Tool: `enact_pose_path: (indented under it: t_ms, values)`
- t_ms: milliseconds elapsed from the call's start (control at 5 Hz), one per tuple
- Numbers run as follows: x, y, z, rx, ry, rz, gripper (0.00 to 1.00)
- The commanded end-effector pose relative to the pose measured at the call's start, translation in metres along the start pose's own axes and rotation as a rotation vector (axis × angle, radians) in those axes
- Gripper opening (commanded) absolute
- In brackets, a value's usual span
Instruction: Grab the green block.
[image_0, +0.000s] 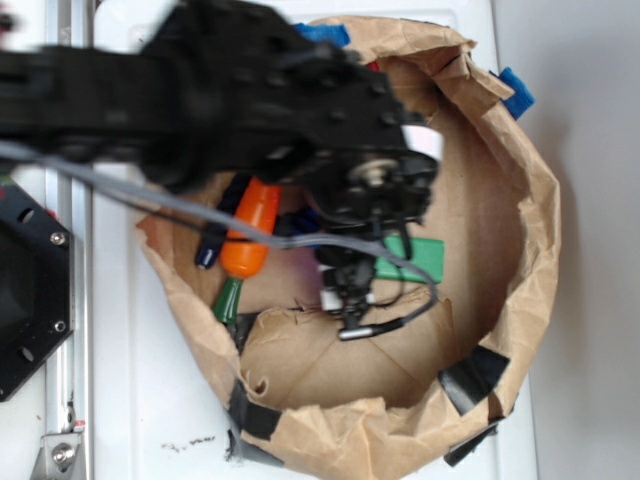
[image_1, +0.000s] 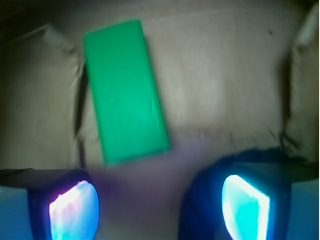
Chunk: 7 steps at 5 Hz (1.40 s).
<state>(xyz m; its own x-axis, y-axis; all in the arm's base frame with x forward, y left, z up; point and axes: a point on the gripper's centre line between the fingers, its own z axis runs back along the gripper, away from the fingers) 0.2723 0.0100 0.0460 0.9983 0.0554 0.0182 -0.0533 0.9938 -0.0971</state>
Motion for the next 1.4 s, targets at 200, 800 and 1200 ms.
enact_pose_path:
  t_ms: [200,800,1200]
  values:
    - [0.032,0.003,-0.01,0.003,-0.029,-0.096,1.0]
    - [0.042,0.007,-0.011,-0.011,-0.052,-0.246,0.0]
    - [0.033,0.014,0.016,-0.045,-0.021,-0.203,0.0]
